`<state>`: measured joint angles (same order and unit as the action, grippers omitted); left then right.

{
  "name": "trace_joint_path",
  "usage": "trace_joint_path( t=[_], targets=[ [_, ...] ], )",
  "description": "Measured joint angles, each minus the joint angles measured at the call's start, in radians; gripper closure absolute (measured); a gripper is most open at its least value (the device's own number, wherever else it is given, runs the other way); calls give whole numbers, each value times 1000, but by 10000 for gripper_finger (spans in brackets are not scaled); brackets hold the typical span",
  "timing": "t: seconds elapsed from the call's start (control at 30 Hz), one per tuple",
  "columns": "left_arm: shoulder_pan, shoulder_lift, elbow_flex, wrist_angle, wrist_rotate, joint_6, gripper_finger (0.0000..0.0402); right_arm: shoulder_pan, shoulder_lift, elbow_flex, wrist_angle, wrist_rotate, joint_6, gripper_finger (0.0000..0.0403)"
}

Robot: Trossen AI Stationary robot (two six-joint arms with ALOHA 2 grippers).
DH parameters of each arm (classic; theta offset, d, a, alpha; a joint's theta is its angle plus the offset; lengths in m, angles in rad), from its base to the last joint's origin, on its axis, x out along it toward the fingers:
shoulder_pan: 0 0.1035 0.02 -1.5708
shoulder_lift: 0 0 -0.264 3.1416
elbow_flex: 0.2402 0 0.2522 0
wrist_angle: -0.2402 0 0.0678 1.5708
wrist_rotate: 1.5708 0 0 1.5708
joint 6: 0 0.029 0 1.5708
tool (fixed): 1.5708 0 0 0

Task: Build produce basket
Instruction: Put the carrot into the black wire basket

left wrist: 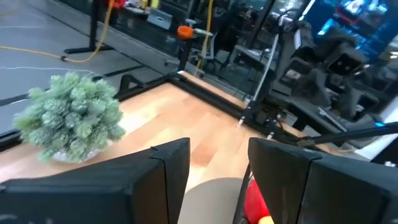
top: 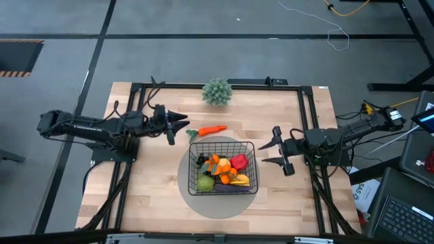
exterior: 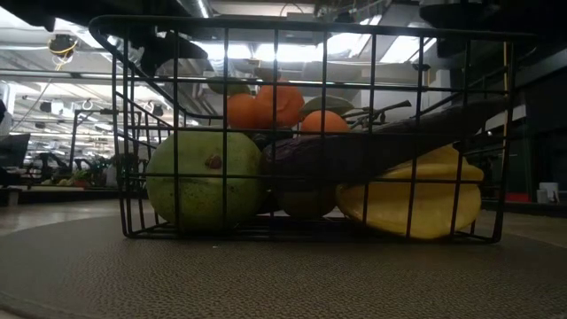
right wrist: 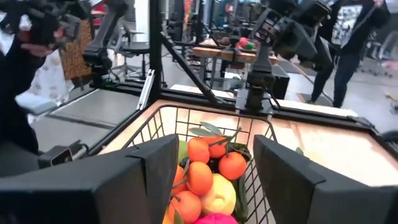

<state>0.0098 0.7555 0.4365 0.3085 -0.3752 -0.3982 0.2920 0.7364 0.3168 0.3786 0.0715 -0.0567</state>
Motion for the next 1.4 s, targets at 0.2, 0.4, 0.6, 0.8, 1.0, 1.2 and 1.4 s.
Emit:
trace_joint_path(
  t=[0.2,0.4,0.6,0.8,1.0,1.2,1.4],
  targets=[
    [118,86,96,-111,218,22,250,0,0,0,0,14,75,196],
    [258,249,286,-495,276,41,250,0,0,0,-5,14,77,196],
    [388,395,404,-697,418,163,250,0,1,0,-24,7,77,196],
    [468,536,507,-694,430,282,243,0,1,0,-34,6,99,196],
    [499,724,615,-789,632,343,242,0,1,0,-65,5,154,196],
    [534,890,670,-819,761,357,242,0,1,0,-80,4,157,196],
    [534,959,672,-812,778,359,242,0,1,0,-118,4,159,196]
  ],
)
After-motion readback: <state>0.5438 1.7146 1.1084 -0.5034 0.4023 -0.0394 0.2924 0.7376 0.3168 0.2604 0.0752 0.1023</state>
